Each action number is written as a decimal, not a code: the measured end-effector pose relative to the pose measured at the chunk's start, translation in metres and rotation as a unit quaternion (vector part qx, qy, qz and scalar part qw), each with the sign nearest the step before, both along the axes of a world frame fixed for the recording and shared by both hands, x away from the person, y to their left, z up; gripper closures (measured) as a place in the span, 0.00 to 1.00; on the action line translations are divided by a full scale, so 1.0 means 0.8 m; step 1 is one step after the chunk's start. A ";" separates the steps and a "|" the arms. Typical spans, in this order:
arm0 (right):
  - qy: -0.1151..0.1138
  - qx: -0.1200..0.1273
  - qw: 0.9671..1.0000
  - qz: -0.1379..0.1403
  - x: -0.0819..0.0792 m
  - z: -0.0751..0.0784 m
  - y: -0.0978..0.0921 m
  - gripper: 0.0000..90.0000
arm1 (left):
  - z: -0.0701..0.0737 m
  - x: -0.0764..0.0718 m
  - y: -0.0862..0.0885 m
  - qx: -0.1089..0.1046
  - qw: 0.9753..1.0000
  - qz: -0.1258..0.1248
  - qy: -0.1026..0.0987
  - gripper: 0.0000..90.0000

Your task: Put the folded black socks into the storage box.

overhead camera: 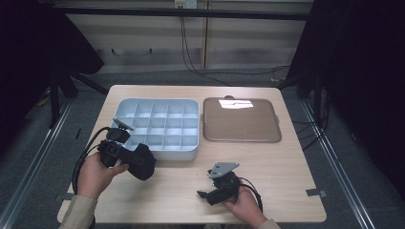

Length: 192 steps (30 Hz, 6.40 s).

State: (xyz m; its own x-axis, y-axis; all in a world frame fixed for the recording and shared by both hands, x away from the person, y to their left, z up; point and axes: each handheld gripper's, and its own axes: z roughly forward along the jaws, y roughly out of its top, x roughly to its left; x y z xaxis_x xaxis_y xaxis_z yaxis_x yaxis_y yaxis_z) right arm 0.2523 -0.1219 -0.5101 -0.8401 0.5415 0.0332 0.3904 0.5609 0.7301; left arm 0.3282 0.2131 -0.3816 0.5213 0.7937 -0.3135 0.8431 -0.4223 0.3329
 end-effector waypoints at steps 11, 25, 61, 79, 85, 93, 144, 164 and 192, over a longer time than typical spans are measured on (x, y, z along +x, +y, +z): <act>0.000 -0.001 1.000 -0.002 0.000 0.000 0.000 0.18 | 0.019 0.004 0.002 0.015 1.000 0.003 -0.001 0.74; 0.000 -0.002 1.000 -0.008 -0.001 0.000 0.001 0.17 | 0.037 0.018 0.005 0.024 1.000 0.000 0.006 0.75; -0.002 -0.001 1.000 -0.009 -0.001 0.000 0.001 0.17 | 0.084 0.050 0.022 0.036 0.999 0.024 -0.004 0.74; -0.001 -0.001 1.000 -0.011 0.000 0.000 0.001 0.17 | 0.075 0.077 0.042 0.018 0.998 0.054 0.006 0.75; -0.004 -0.001 1.000 -0.011 0.000 0.000 0.001 0.17 | 0.072 0.083 0.046 0.026 0.998 0.059 -0.002 0.75; -0.004 -0.001 1.000 -0.011 0.000 0.000 0.001 0.17 | 0.064 0.093 0.051 0.041 0.997 0.069 -0.003 0.75; -0.004 -0.001 1.000 -0.011 0.000 0.000 0.001 0.17 | 0.002 0.119 0.081 0.075 0.990 0.120 0.006 0.75; -0.004 -0.001 1.000 -0.011 0.000 0.000 0.001 0.17 | -0.024 0.126 0.074 0.100 0.987 0.123 0.018 0.75; -0.004 -0.001 1.000 -0.011 0.000 0.000 0.001 0.17 | -0.051 0.126 0.067 0.123 0.984 0.122 0.027 0.76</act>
